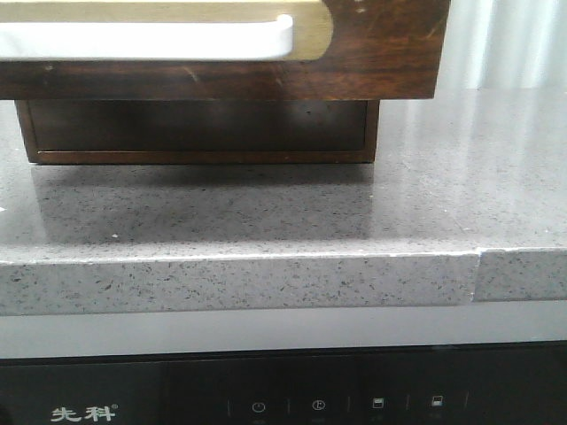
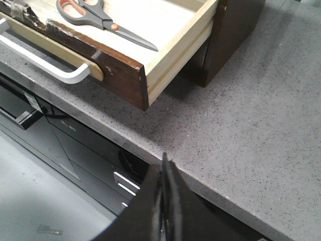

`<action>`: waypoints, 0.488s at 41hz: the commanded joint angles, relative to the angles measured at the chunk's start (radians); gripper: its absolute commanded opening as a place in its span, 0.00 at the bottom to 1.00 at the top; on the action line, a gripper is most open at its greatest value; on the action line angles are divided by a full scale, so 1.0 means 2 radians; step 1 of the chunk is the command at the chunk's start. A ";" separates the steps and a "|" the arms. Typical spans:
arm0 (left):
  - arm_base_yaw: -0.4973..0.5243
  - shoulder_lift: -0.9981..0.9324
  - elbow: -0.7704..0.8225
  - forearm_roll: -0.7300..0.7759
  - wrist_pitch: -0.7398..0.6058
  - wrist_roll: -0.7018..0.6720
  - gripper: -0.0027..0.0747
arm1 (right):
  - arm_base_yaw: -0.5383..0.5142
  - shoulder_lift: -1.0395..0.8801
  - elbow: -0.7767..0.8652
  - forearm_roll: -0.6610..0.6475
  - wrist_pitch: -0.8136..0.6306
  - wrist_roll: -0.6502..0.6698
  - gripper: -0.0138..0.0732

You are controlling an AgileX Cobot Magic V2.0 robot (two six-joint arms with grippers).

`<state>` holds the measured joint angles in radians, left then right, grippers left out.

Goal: Put scissors in drawer with both arms
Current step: 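Push the drawer closed away from the robot with the left gripper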

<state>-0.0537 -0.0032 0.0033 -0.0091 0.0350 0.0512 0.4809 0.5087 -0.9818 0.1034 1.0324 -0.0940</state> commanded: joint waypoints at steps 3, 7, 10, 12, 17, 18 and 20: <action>0.002 -0.010 0.012 -0.004 -0.054 -0.002 0.01 | -0.001 0.004 -0.010 0.001 -0.033 -0.002 0.02; 0.002 -0.010 0.012 -0.004 -0.056 -0.002 0.01 | -0.001 0.004 -0.010 0.001 -0.033 -0.002 0.02; 0.002 -0.010 0.012 -0.004 -0.056 -0.002 0.01 | -0.001 0.004 -0.010 0.001 -0.033 -0.002 0.02; 0.002 -0.010 0.012 -0.004 -0.056 -0.002 0.01 | -0.001 0.004 -0.010 0.001 -0.033 -0.002 0.02; 0.005 -0.010 0.012 -0.004 -0.056 -0.002 0.01 | -0.001 0.004 -0.010 0.001 -0.033 -0.002 0.02; 0.006 -0.010 0.012 -0.004 -0.056 -0.002 0.01 | -0.001 0.004 -0.010 0.001 -0.033 -0.002 0.02; 0.008 -0.010 0.012 -0.004 -0.056 -0.002 0.01 | -0.001 0.004 -0.010 0.001 -0.033 -0.002 0.02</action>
<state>-0.0454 -0.0032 0.0033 -0.0091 0.0124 0.0512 0.4809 0.5087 -0.9818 0.1034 1.0324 -0.0940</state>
